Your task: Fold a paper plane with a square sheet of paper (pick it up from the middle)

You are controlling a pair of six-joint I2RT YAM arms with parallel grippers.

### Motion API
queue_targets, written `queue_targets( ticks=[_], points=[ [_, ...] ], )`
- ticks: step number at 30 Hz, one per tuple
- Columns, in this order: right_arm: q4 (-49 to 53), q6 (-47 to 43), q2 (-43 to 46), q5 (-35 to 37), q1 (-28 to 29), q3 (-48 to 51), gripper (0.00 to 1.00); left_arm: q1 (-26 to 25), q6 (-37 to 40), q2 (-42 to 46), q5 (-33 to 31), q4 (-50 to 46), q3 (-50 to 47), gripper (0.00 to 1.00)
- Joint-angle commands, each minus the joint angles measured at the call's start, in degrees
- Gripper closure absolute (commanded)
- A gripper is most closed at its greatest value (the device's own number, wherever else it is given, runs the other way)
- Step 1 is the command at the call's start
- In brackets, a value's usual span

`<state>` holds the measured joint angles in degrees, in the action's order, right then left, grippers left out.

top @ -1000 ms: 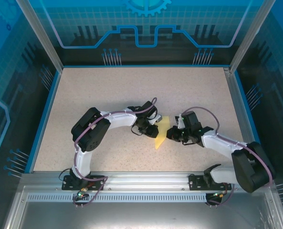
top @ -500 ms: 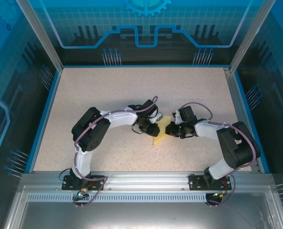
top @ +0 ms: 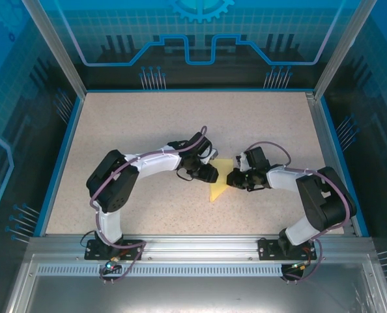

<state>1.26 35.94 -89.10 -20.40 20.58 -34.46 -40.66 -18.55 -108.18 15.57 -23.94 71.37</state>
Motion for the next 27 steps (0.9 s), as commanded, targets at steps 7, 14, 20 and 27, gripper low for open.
queue_targets(
  ticks=[7, 14, 20, 27],
  points=[
    [-1.3, 0.5, 1.2, -0.9, 0.3, 1.4, 0.89, 0.1, -6.9, 0.0, 3.6, 4.3, -4.0, 0.55],
    [-1.5, 0.4, 1.1, -1.0, 0.3, 1.7, 0.90, 0.1, -8.1, -1.7, 6.0, 6.9, -3.7, 0.63],
    [-1.5, 0.4, 1.1, -1.2, 0.3, 1.9, 0.90, 0.1, -7.9, -3.0, 4.9, 5.7, -3.3, 0.64],
    [-1.7, 0.4, 0.9, -1.3, 0.3, 2.0, 0.90, 0.0, -8.0, -3.7, 5.3, 6.0, -3.2, 0.68]
  ],
)
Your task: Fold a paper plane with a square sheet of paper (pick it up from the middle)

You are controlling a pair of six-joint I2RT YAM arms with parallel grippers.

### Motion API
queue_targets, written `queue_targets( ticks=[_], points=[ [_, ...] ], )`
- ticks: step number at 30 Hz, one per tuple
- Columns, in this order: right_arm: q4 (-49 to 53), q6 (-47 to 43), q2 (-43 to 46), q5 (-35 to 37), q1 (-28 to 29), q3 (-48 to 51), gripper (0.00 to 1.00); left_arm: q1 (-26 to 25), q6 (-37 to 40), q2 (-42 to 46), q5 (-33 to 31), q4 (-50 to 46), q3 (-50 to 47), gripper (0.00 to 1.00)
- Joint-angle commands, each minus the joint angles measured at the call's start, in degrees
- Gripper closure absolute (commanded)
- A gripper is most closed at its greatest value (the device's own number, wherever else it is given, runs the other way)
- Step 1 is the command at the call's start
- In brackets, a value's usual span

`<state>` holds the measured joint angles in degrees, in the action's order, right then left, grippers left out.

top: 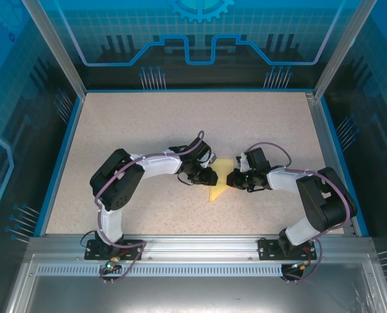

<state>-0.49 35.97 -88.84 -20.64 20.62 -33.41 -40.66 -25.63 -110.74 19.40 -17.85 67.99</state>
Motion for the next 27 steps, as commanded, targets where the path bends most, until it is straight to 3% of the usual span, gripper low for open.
queue_targets(
  ticks=[1, 21, 27],
  points=[
    [0.1, 0.3, 0.6, -1.0, 0.3, 0.9, 0.90, 0.0, -1.0, -1.2, 1.8, 0.1, 0.1, 0.69],
    [-0.7, -0.4, -0.5, -1.8, 0.3, 1.3, 0.90, 0.1, 0.8, -1.2, 0.9, -1.2, 2.4, 0.96],
    [-0.6, -0.8, -0.9, -1.6, 0.4, 1.2, 0.90, 0.5, 1.8, -2.0, -0.1, -2.1, 3.2, 0.95]
  ],
)
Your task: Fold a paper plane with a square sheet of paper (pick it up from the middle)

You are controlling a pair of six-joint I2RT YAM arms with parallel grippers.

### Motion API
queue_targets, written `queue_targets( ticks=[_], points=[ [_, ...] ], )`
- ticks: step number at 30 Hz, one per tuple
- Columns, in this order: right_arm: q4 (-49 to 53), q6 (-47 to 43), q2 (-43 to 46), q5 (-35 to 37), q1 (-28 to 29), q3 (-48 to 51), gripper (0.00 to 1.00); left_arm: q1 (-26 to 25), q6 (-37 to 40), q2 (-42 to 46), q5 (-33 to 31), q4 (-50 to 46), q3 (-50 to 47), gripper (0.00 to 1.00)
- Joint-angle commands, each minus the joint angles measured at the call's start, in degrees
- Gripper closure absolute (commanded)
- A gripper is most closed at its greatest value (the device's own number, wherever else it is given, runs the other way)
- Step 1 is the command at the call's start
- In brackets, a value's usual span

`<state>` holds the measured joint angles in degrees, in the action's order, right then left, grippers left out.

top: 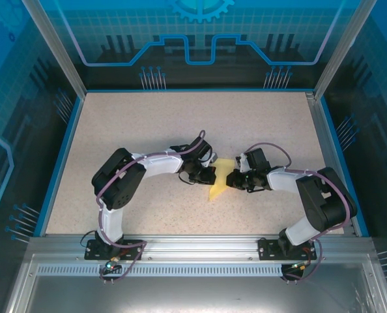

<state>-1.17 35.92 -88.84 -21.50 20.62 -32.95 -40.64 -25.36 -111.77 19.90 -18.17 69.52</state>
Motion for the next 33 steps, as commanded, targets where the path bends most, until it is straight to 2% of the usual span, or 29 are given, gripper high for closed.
queue_targets(
  ticks=[1, 16, 33],
  points=[
    [0.1, -0.8, -0.9, -0.9, 0.4, 0.8, 0.90, 0.5, 1.7, -1.0, -0.8, -1.8, 1.7, 0.96],
    [0.6, -1.7, -1.4, -1.1, 0.3, 0.3, 0.90, 1.0, 3.2, -2.6, -3.0, -2.3, 1.9, 0.95],
    [2.0, -2.7, -0.8, -1.3, 0.4, -0.2, 0.90, 0.9, 5.8, -4.2, -9.6, -3.9, 1.6, 0.95]
  ],
)
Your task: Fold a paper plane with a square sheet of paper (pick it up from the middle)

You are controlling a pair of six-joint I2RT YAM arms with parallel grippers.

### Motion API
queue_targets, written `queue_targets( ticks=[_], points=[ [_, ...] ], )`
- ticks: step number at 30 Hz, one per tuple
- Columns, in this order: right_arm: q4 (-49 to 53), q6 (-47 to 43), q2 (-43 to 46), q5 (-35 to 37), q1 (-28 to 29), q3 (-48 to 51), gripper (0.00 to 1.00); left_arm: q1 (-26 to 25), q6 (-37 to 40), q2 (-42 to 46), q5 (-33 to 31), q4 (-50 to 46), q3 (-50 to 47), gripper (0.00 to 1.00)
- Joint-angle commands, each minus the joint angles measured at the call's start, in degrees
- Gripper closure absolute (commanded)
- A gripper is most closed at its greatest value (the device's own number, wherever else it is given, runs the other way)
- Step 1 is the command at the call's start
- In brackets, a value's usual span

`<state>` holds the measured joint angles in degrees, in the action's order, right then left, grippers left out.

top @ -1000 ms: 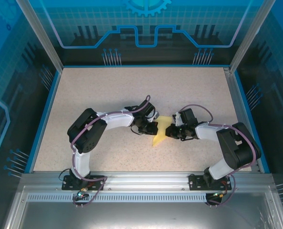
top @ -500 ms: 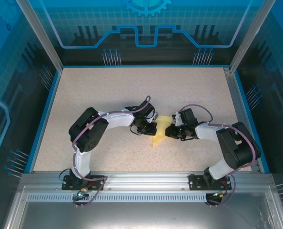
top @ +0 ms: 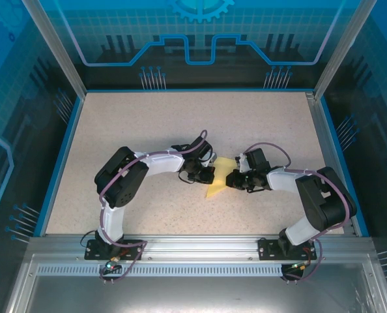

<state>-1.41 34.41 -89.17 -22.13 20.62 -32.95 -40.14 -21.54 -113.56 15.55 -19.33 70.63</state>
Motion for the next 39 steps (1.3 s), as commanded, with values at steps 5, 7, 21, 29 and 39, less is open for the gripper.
queue_targets(
  ticks=[5, 7, 21, 29, 39],
  points=[
    [2.8, -1.3, 0.0, -0.8, 0.5, -0.6, 0.90, 0.0, 2.7, -3.4, -6.0, -3.1, 0.7, 0.95],
    [3.3, -1.3, 0.7, -0.7, 0.6, -0.9, 0.88, -0.2, 3.1, -3.8, -6.6, -3.3, 0.7, 0.95],
    [-1.4, 7.7, 8.8, -1.2, 6.9, 0.9, 0.85, -0.5, 4.8, -5.1, -7.5, -2.1, -1.5, 0.95],
    [-10.2, 16.3, 8.5, 5.0, 15.6, 4.7, 0.90, -0.5, 4.8, -6.0, -7.4, -1.3, -2.3, 0.95],
    [-15.9, 19.3, 3.4, 6.8, 18.9, 5.6, 0.91, -0.4, 4.9, -6.2, -7.3, -0.8, -2.6, 0.95]
  ],
)
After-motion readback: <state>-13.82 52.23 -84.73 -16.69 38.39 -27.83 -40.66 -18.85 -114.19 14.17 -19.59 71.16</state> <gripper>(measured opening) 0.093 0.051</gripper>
